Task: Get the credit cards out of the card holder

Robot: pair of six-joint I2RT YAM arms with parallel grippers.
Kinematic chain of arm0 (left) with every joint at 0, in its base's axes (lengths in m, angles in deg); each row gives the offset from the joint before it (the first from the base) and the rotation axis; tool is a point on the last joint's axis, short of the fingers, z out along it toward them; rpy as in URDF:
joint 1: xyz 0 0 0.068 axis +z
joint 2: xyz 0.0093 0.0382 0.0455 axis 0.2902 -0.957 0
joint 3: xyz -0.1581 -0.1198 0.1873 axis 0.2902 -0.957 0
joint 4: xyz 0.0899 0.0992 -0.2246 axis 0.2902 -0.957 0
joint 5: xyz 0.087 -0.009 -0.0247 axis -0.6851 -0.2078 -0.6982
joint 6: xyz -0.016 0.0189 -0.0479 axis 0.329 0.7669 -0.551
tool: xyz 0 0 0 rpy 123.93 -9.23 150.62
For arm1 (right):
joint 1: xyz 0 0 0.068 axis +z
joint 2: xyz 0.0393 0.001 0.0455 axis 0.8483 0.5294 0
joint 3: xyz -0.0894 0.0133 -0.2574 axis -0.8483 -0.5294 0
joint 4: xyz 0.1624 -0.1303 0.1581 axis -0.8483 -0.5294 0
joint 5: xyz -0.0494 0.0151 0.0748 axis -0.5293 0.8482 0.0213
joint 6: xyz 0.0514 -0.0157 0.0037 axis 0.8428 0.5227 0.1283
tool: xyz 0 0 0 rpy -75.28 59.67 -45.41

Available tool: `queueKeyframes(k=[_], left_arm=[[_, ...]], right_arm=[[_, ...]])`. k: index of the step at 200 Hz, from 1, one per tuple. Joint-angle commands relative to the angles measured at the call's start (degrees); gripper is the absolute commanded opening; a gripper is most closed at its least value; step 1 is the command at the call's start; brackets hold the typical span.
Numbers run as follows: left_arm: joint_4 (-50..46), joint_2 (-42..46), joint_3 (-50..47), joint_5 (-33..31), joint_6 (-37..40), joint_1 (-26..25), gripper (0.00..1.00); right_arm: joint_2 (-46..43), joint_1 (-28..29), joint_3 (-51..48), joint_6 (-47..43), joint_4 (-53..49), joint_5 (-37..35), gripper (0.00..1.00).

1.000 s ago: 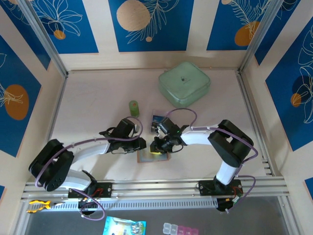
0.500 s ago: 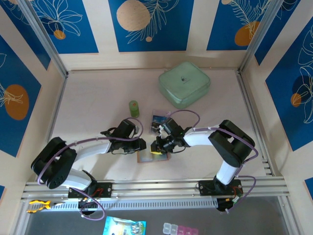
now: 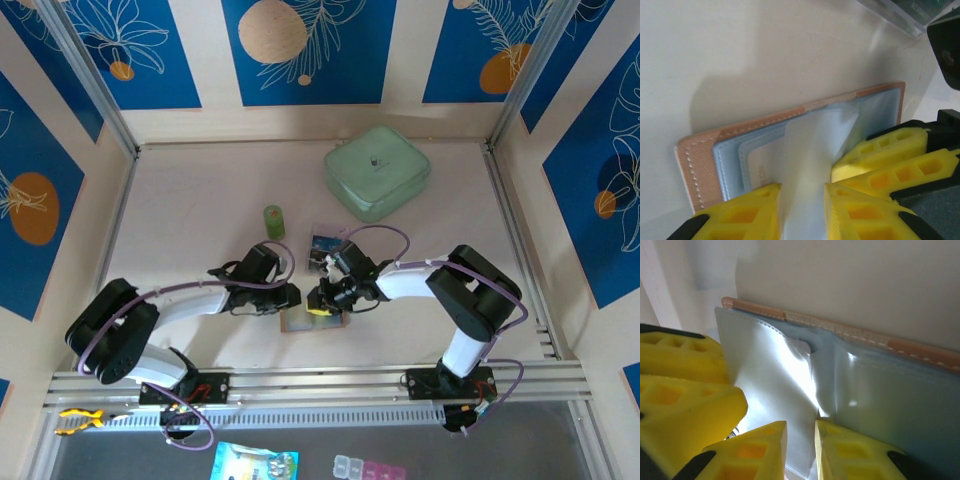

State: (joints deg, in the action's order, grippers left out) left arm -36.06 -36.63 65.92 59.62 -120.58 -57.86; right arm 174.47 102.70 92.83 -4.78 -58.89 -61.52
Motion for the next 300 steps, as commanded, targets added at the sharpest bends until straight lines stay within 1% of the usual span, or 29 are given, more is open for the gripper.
queueKeyframes(k=[1, 25, 47, 66, 90, 102, 117, 131, 163, 178, 198, 214, 234, 263, 300], left_arm=[[0.14, 1.53, 1.5, 1.5, -0.9, -1.23, 0.27], [-0.13, 1.96, 1.69, 1.72, -1.4, -1.8, 0.27], [0.1, 2.59, 2.01, 1.87, -1.67, -2.31, 0.27], [0.09, 2.59, 2.8, 2.11, -1.89, -2.8, 0.3], [0.22, 1.91, 4.0, 2.29, -2.09, -3.35, 0.32], [0.59, 1.34, 4.53, 2.29, -2.22, -3.83, 0.33], [1.21, 0.34, 5.17, 2.5, -2.44, -4.27, 0.35], [1.73, -0.72, 5.83, 2.73, -2.66, -4.74, 0.37], [2.79, -3.0, 7.4, 2.95, -2.77, -5.8, 0.39], [3.12, -4.1, 8.25, 3.24, -2.84, -6.11, 0.38], [3.93, -5.46, 9.13, 3.43, -3.01, -6.71, 0.38], [4.55, -6.52, 9.97, 3.59, -3.03, -7.23, 0.39], [5.09, -8.04, 11.23, 3.86, -3.14, -8.02, 0.43], [5.67, -10.3, 12.67, 4.09, -3.17, -8.97, 0.49], [7.22, -13.01, 12.86, 4.54, -3.46, -9.62, 0.51]], right_arm=[[-2.47, 0.86, -0.18, 0.18, -5.75, -1.07, 0.27], [-6.62, 0.86, 2.81, -2.33, -14.79, -5.79, 0.31], [-10.18, 0.86, 6.34, -5.73, -25.66, -12.15, 0.33], [-12.63, 0.71, 9.3, -8.45, -33.89, -17.73, 0.34], [-14.54, -0.08, 11.77, -10.97, -41.72, -23.58, 0.36], [-14.91, -0.76, 12.26, -11.86, -43.9, -25.23, 0.37], [-15.08, -1.74, 11.99, -12.54, -44.83, -25.1, 0.39], [-15.18, -2.51, 11.14, -13.13, -43.83, -22.94, 0.42], [-13.95, -2.98, 9.13, -13.15, -40.15, -17.89, 0.54], [-12.89, -2.92, 8.24, -12.95, -38.73, -16.89, 0.55], [-11.36, -3.2, 7.5, -12.99, -38.69, -17.14, 0.52], [-10.3, -3.73, 6.65, -13.23, -38.64, -17.32, 0.48], [-9.74, -4.7, 5.56, -13.6, -38.85, -17.61, 0.35], [-10.26, -5.97, 3.74, -13.76, -38.23, -17.86, 0.22], [-10.81, -7.02, 0.97, -13.51, -34.1, -15.31, 0.1]])
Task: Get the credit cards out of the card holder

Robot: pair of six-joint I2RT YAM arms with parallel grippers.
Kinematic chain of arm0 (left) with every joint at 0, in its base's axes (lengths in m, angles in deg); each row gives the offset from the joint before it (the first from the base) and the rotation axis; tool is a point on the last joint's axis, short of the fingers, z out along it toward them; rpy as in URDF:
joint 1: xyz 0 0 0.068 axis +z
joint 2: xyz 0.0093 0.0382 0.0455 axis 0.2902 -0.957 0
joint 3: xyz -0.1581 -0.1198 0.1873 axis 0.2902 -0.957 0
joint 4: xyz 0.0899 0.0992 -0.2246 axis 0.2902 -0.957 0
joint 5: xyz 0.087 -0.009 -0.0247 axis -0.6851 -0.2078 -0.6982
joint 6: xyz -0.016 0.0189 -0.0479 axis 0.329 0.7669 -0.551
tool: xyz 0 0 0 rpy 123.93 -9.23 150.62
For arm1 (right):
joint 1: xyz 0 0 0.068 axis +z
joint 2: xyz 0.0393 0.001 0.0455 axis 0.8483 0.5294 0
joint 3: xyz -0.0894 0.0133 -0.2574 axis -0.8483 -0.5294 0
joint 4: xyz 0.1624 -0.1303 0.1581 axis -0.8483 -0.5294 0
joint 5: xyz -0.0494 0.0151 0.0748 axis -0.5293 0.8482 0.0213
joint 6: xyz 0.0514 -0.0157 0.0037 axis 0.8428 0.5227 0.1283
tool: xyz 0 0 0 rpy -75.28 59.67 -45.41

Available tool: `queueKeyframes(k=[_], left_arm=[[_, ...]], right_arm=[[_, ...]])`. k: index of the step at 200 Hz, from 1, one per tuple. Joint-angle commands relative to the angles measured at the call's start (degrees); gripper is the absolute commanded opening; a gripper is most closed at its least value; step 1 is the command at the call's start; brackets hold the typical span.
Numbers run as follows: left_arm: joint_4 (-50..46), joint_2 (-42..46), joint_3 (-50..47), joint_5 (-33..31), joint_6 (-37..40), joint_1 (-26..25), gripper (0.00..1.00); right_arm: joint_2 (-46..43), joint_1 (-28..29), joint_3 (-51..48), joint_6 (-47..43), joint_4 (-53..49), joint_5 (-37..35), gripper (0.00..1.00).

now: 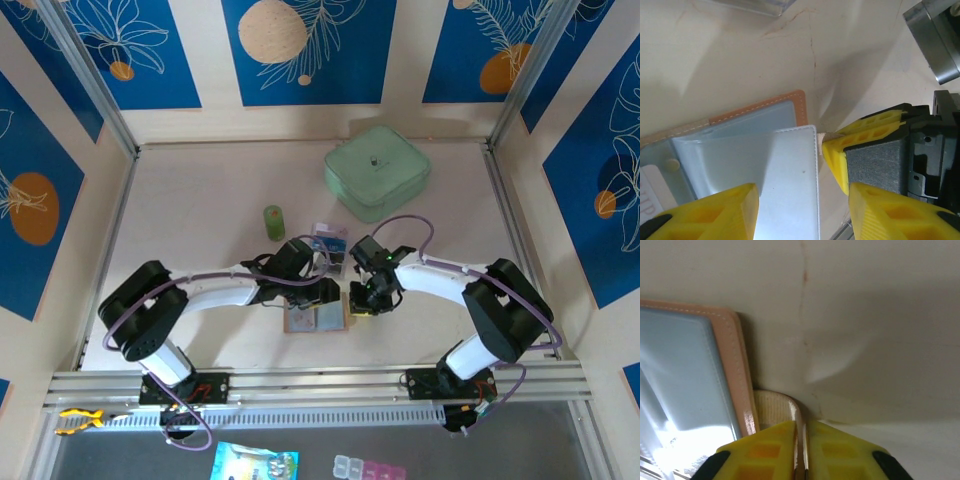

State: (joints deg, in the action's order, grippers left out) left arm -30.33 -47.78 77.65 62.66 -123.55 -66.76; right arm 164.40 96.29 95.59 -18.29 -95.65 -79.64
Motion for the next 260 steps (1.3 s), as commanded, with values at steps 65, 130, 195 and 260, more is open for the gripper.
queueKeyframes(k=[65, 130, 195, 260], left_arm=[[2.76, -3.11, -1.7, 0.86, -1.34, -0.68, 0.52], [-1.9, 1.09, -3.4, -1.98, -0.04, -0.74, 0.53], [-7.71, 8.65, -1.75, -6.17, 3.3, -0.39, 0.55], [-18.81, 15.77, -3.35, -12.59, 8.48, 3.06, 0.55]], right_arm=[[0.44, -1.13, -3.51, 1.22, 9.5, 8.71, 0.06], [2.01, -0.91, -3.16, 1.42, 12.09, 11.55, 0.05], [0.05, -0.86, -2.88, 0.75, 8.04, 8.63, 0.1], [-1.56, -0.57, -0.62, -0.35, 2.54, 5.93, 0.22]])
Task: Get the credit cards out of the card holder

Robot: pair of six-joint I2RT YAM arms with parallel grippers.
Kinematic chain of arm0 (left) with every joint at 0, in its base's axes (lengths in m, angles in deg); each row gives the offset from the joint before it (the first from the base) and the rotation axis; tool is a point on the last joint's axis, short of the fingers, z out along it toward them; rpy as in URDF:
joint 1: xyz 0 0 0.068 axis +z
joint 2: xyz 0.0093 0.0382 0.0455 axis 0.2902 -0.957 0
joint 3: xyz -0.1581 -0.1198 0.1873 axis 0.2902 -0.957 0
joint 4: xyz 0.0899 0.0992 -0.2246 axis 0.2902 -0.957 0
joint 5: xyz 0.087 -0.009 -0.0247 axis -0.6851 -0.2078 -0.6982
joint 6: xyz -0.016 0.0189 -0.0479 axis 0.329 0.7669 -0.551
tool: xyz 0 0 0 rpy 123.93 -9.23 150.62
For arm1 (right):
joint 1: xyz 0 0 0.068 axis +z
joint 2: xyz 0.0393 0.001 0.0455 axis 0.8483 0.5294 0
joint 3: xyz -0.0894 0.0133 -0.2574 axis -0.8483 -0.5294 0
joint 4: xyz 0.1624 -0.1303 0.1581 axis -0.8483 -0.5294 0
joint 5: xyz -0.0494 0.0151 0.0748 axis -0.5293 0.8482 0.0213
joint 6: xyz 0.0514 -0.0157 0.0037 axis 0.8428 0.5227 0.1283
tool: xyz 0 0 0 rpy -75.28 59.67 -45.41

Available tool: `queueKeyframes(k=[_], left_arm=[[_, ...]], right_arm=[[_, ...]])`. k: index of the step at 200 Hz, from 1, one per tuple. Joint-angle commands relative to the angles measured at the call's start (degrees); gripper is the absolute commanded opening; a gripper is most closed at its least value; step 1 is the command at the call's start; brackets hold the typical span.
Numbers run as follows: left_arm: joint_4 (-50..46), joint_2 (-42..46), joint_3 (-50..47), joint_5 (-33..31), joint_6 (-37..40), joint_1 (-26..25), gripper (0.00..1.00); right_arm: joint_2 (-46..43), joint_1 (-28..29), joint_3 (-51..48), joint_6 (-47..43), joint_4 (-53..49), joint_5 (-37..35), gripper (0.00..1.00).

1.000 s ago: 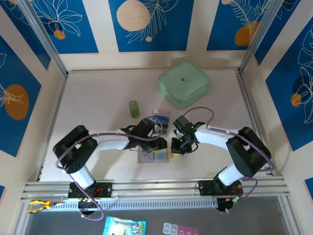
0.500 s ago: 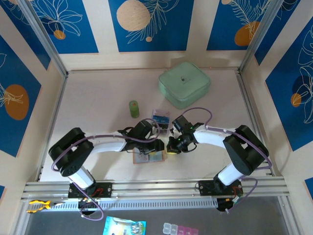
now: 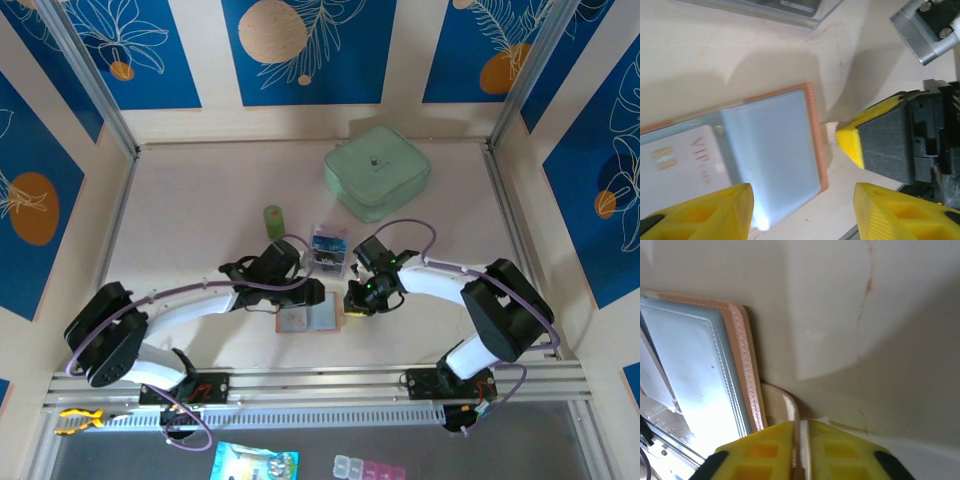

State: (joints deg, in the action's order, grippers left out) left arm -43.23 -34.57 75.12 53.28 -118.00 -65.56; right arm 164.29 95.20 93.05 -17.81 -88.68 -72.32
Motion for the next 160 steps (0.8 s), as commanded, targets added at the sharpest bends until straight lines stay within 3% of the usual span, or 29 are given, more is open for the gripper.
queueKeyframes(k=[1, 69, 110, 160], left_arm=[[-5.92, 2.71, -0.95, -3.22, 2.97, 1.98, 0.55], [-1.8, 8.85, -10.95, 1.29, 1.26, 8.8, 0.5], [1.28, 9.29, -14.2, 4.19, 0.73, 11.27, 0.42], [3.71, 6.79, -14.29, 6.34, 0.3, 11.53, 0.25]], right_arm=[[-1.52, 0.62, 1.98, -0.84, -4.5, -1.5, 0.22], [-5.59, 2.94, 8.57, -0.39, -10.66, -5.37, 0.31], [-3.84, 5.42, 10.75, 2.11, -5.23, -1.17, 0.32], [3.65, 9.2, 13.27, 4.85, 1.99, 3.19, 0.28]])
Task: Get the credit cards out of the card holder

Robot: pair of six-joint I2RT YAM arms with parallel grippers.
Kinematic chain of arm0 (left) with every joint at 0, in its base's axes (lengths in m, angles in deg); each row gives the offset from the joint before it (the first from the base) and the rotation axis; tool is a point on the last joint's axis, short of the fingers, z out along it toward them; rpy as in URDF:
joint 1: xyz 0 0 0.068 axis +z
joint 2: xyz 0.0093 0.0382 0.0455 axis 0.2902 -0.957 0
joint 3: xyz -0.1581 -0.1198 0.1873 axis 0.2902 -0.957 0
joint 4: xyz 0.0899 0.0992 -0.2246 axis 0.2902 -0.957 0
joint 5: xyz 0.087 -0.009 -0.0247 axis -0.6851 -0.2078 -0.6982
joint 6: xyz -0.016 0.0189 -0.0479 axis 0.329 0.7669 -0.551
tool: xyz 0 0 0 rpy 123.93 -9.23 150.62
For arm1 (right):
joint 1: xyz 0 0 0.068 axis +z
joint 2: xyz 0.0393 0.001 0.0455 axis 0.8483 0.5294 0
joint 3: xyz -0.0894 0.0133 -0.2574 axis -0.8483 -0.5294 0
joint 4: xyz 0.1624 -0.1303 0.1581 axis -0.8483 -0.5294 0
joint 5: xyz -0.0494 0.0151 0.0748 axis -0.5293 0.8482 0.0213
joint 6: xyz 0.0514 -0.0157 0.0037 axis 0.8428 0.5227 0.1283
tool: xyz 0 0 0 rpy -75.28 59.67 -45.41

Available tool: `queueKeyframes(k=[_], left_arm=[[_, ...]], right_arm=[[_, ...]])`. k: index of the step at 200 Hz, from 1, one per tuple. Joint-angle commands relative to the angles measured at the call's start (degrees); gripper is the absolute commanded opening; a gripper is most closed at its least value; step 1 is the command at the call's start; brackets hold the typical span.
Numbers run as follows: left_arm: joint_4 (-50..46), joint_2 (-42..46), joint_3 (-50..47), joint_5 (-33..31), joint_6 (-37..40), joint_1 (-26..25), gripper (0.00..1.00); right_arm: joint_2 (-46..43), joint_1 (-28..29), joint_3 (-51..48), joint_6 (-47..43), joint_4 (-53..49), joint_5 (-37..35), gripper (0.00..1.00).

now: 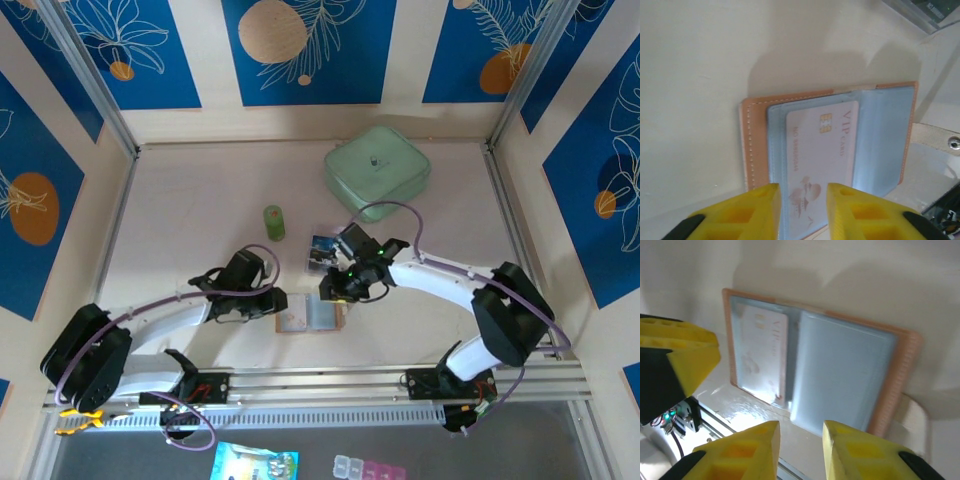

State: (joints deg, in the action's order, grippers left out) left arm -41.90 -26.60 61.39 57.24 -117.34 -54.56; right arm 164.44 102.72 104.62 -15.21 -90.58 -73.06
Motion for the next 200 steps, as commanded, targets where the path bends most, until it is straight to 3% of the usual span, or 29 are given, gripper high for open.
queueKeyframes(k=[1, 66, 200], left_arm=[[2.44, -1.22, -0.61, 2.43, -0.36, 0.53, 0.25], [3.64, -4.36, -0.93, 3.0, -0.1, 0.54, 0.15], [1.19, -5.98, -1.08, 1.77, 0.91, 0.52, 0.11]], right_arm=[[3.64, 1.7, 1.77, 2.3, 3.99, 3.95, 0.28], [12.26, 3.71, 4.11, 3.69, 9.41, 6.74, 0.23], [16.49, 4.17, 4.63, 4.37, 12.0, 7.93, 0.19]])
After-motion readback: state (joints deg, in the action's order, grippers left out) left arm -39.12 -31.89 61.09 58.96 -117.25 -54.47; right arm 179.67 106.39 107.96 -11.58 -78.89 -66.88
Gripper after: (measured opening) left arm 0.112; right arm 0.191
